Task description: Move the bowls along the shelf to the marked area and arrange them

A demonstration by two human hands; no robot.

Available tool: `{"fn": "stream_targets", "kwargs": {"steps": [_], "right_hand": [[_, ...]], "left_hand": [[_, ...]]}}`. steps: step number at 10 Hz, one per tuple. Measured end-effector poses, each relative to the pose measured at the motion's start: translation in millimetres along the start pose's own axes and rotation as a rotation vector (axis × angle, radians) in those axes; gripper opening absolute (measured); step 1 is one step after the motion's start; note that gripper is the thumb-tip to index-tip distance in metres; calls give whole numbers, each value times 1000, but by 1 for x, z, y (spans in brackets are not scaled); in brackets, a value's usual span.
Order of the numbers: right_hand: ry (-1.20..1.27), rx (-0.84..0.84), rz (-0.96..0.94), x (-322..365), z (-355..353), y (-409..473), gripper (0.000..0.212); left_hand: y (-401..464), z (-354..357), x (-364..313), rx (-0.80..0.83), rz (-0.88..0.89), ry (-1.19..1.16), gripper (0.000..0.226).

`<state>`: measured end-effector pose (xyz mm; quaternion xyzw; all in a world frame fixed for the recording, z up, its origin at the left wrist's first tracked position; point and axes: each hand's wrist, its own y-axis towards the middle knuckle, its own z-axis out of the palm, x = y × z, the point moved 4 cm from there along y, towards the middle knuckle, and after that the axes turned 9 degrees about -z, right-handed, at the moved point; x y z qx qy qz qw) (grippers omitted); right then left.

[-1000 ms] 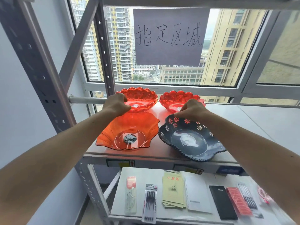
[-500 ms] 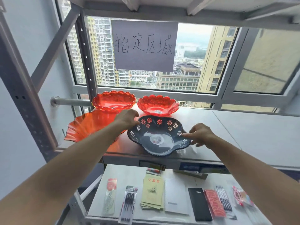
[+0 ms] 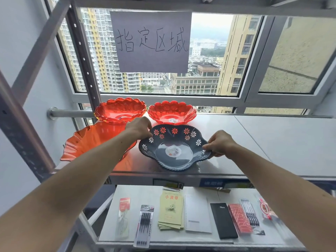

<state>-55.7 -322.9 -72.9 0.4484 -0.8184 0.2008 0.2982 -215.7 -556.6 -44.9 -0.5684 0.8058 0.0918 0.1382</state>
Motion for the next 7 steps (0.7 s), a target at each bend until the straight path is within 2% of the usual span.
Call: {"fn": "stream_targets", "kwargs": {"steps": [3,5,7], "right_hand": [[-25,-7,14,0,1,1,23],[-70,-2,0,0,-2,1,31],[-165,-46,-64,-1,-31,-10,39]], "left_hand": [[-3,-2,0,28,14,13,37],[-5,-5,2,47,40,-21,45],[-16,-28,12,-55,125,-115,43]]}}
